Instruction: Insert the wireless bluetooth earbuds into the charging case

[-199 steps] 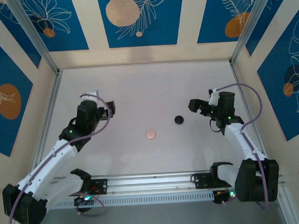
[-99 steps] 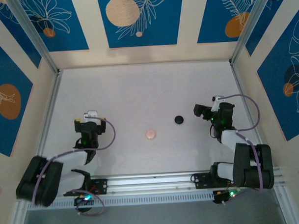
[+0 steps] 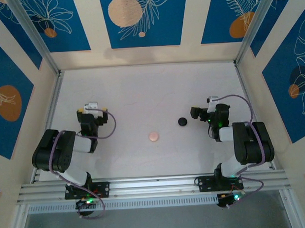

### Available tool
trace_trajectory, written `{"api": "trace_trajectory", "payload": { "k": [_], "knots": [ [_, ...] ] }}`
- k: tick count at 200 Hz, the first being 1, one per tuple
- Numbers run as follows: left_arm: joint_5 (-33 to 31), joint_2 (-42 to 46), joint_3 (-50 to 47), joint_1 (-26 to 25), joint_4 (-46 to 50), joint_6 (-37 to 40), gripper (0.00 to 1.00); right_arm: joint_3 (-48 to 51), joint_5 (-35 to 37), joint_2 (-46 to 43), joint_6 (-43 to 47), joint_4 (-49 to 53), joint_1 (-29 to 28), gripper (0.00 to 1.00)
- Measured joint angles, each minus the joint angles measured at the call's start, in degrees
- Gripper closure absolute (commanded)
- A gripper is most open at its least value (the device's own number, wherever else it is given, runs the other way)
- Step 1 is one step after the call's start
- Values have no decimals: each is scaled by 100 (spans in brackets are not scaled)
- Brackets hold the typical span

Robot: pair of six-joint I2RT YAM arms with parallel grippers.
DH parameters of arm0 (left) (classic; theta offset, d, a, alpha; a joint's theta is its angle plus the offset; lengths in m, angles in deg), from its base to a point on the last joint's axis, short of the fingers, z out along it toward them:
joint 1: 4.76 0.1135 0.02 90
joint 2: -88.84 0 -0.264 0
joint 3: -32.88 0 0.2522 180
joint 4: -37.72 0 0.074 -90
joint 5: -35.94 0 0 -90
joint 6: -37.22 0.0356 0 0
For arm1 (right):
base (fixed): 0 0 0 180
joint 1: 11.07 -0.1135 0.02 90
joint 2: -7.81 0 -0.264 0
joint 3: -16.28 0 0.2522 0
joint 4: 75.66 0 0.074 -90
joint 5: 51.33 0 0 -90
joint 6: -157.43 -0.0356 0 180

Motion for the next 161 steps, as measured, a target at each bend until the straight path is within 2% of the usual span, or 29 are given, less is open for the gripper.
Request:
{"api": "trace_trajectory", "payload": {
  "k": [25,161],
  "knots": [
    [149,59,37,144,184,-155,0,-127,76,-9,107,-37,-61,1],
    [393,59,35,142,498,-199,0,-131,68,-9,129,-42,11,1]
  ]
}}
